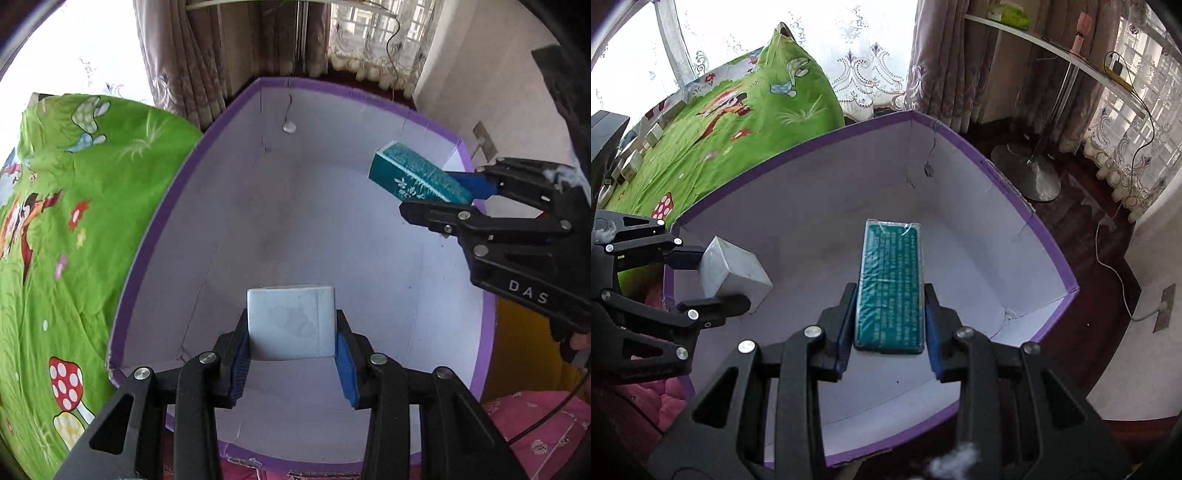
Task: Organize rigid objects
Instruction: 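Carry both boxes to the purple-rimmed storage box and open both grippers, then grasp the white leaflet with the left gripper while the right grasps a medicine box, then carry the leaflet and medicine box to the storage box and release both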
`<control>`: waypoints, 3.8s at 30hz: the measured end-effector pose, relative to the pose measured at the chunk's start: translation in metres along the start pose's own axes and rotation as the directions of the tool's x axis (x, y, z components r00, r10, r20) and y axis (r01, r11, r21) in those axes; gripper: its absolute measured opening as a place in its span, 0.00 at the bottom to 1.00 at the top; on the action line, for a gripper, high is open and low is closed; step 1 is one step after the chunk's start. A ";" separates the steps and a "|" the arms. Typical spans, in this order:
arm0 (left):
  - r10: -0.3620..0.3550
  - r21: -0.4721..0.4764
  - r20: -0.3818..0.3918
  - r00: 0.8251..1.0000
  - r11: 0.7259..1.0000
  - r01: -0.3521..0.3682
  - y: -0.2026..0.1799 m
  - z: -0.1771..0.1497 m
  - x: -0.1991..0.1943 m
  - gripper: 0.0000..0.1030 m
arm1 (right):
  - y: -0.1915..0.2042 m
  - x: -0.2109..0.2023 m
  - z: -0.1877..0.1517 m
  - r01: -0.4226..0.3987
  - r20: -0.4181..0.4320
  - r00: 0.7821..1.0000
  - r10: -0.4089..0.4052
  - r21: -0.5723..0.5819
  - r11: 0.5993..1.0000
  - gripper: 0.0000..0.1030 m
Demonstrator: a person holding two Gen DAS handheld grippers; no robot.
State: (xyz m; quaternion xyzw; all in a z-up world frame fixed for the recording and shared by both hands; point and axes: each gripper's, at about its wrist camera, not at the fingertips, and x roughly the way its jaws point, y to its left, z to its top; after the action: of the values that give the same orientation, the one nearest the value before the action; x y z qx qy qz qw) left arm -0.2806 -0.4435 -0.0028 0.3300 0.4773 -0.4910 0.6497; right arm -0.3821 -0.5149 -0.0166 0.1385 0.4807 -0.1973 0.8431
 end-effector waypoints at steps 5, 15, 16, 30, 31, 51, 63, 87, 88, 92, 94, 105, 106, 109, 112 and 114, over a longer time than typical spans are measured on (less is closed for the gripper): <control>-0.043 -0.027 -0.013 0.999 0.999 0.042 0.001 -0.006 0.007 0.65 | 0.004 0.012 0.007 0.069 -0.091 0.994 -0.068 0.002 0.998 0.68; -0.147 -0.128 0.142 0.979 0.978 0.165 0.040 -0.028 -0.029 0.71 | 0.042 0.004 0.029 0.076 -0.093 0.992 -0.081 -0.058 0.995 0.72; -0.158 -0.157 0.183 0.970 0.970 0.187 0.051 -0.034 -0.038 0.71 | 0.052 0.002 0.033 0.062 -0.072 0.995 -0.068 -0.078 0.995 0.72; 0.521 -0.865 0.193 0.831 0.491 -0.107 0.276 -0.270 -0.160 0.75 | 0.335 0.045 0.124 -0.380 -0.077 0.918 0.388 -0.445 0.811 0.75; 0.558 -0.901 0.144 0.817 0.415 -0.124 0.288 -0.295 -0.165 0.75 | 0.360 0.053 0.125 -0.404 -0.102 0.909 0.404 -0.460 0.791 0.75; 0.687 -0.980 -0.076 0.722 0.081 -0.181 0.474 -0.403 -0.202 0.75 | 0.546 0.110 0.170 -0.348 0.001 0.899 0.437 -0.604 0.717 0.44; 0.659 -0.980 -0.152 0.737 -0.001 -0.201 0.509 -0.413 -0.197 0.43 | 0.552 0.111 0.173 -0.350 0.006 0.896 0.443 -0.604 0.716 0.44; 0.691 -0.948 -0.225 0.687 0.009 -0.319 0.345 -0.426 -0.188 0.41 | 0.543 0.073 0.107 -0.390 -0.049 0.875 0.482 -0.663 0.639 0.43; 0.696 -0.946 -0.233 0.679 0.001 -0.325 0.336 -0.427 -0.189 0.41 | 0.543 0.067 0.095 -0.394 -0.057 0.870 0.490 -0.677 0.621 0.43; 0.739 -0.940 -0.263 0.620 -0.050 -0.339 0.315 -0.431 -0.203 0.41 | 0.546 0.044 0.057 -0.423 -0.086 0.836 0.543 -0.731 0.536 0.43; 0.773 -0.942 -0.268 0.575 -0.087 -0.323 0.304 -0.432 -0.217 0.41 | 0.545 0.029 0.046 -0.427 -0.067 0.810 0.583 -0.749 0.508 0.43; 0.945 -0.942 -0.172 0.277 -0.076 -0.328 0.245 -0.392 -0.291 0.41 | 0.491 -0.072 0.043 -0.347 0.263 0.608 0.749 -0.761 0.548 0.43; 0.951 -0.940 -0.155 0.269 -0.059 -0.336 0.241 -0.385 -0.293 0.41 | 0.484 -0.078 0.043 -0.333 0.293 0.596 0.747 -0.757 0.562 0.43; 0.962 -0.933 -0.104 0.251 -0.007 -0.360 0.229 -0.366 -0.294 0.41 | 0.459 -0.094 0.043 -0.298 0.370 0.569 0.734 -0.739 0.604 0.43; 0.970 -0.924 -0.047 0.237 0.047 -0.378 0.216 -0.347 -0.291 0.41 | 0.433 -0.105 0.042 -0.261 0.445 0.550 0.707 -0.712 0.652 0.43; 0.972 -0.916 -0.011 0.237 0.085 -0.393 0.209 -0.335 -0.289 0.41 | 0.417 -0.110 0.042 -0.231 0.494 0.540 0.681 -0.691 0.685 0.43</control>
State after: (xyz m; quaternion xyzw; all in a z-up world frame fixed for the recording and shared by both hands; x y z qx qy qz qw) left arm -0.1983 0.0131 0.1521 0.0191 0.1373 0.1117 0.9840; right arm -0.2073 -0.1425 0.1177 -0.0720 0.0860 0.1512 0.9821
